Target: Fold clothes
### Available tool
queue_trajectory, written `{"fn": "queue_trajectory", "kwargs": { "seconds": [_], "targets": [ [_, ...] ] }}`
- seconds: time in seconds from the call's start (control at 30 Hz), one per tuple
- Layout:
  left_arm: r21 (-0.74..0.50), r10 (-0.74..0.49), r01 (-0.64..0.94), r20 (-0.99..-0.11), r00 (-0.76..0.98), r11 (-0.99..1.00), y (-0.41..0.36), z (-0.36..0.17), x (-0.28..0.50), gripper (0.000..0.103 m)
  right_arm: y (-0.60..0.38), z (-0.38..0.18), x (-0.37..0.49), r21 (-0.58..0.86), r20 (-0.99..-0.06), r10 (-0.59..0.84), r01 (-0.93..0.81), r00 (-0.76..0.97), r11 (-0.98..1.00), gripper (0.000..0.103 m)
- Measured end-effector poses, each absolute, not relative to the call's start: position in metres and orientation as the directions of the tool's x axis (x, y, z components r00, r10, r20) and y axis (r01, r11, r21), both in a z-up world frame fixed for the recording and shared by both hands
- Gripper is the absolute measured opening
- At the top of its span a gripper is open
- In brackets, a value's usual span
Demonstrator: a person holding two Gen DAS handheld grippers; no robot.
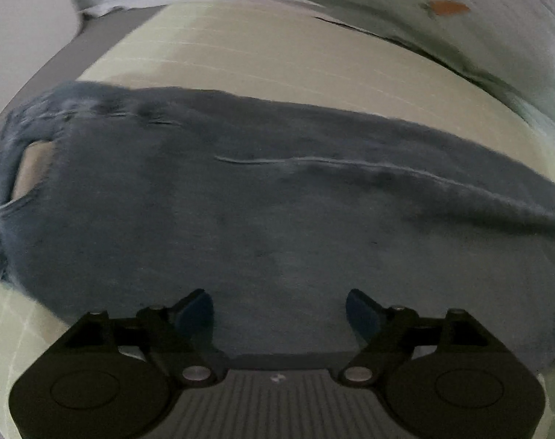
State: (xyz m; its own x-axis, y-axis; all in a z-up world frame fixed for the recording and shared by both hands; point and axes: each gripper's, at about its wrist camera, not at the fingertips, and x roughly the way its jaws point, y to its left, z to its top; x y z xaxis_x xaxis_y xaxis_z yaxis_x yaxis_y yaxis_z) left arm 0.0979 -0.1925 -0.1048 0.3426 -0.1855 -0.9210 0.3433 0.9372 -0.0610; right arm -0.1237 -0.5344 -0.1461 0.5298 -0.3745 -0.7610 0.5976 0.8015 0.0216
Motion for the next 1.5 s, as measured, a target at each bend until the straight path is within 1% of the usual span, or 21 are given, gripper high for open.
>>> {"fn": "queue_trajectory", "kwargs": {
  "seconds": [0.13,0.33,0.43,0.57,0.7,0.8,0.87,0.97,1.1,1.27,1.5],
  "targets": [
    [-0.060,-0.196,0.377,-0.922,0.335,0.924,-0.206,-0.110,0.105,0.087,-0.530,-0.147,-0.099,0.000,-0.762,-0.337,0.519,0.553,0.855,0.103],
    [-0.007,-0.164,0.417,-0.926,0.340,0.909,-0.236,-0.126,0.135,0.088,-0.541,-0.157,-0.049,-0.018,-0.781,-0.278,0.425,0.559,0.905,0.103],
    [0.003,-0.159,0.407,-0.918,0.364,0.914,-0.251,-0.132,0.154,0.096,-0.560,-0.161,-0.015,-0.002,-0.776,-0.243,0.384,0.581,0.923,0.103],
    [0.016,-0.153,0.386,-0.903,0.401,0.922,-0.274,-0.137,0.183,0.103,-0.592,-0.164,0.034,0.005,-0.767,-0.226,0.358,0.601,0.934,0.103],
    [0.029,-0.150,0.375,-0.886,0.439,0.927,-0.289,-0.137,0.196,0.103,-0.614,-0.167,0.070,0.018,-0.742,-0.229,0.361,0.630,0.932,0.103],
    [0.020,-0.175,0.401,-0.879,0.444,0.916,-0.290,-0.139,0.197,0.103,-0.624,-0.168,0.078,0.029,-0.739,-0.241,0.387,0.630,0.922,0.103],
    [0.019,-0.191,0.427,-0.876,0.444,0.904,-0.290,-0.141,0.197,0.103,-0.630,-0.164,0.068,0.042,-0.724,-0.269,0.429,0.635,0.902,0.103],
    [0.021,-0.183,0.422,-0.882,0.435,0.906,-0.289,-0.140,0.196,0.103,-0.642,-0.158,0.046,0.060,-0.699,-0.327,0.507,0.637,0.860,0.103],
    [0.024,-0.158,0.406,-0.898,0.410,0.913,-0.292,-0.138,0.200,0.103,-0.672,-0.153,0.008,0.058,-0.686,-0.433,0.637,0.585,0.769,0.103],
    [0.022,-0.139,0.405,-0.921,0.363,0.914,-0.295,-0.137,0.208,0.103,-0.723,-0.158,-0.025,0.036,-0.687,-0.550,0.778,0.475,0.628,0.103],
    [0.016,-0.124,0.406,-0.941,0.315,0.914,-0.297,-0.137,0.216,0.103,-0.765,-0.161,-0.035,0.154,-0.663,-0.587,0.852,0.464,0.500,0.103]
  ]
}}
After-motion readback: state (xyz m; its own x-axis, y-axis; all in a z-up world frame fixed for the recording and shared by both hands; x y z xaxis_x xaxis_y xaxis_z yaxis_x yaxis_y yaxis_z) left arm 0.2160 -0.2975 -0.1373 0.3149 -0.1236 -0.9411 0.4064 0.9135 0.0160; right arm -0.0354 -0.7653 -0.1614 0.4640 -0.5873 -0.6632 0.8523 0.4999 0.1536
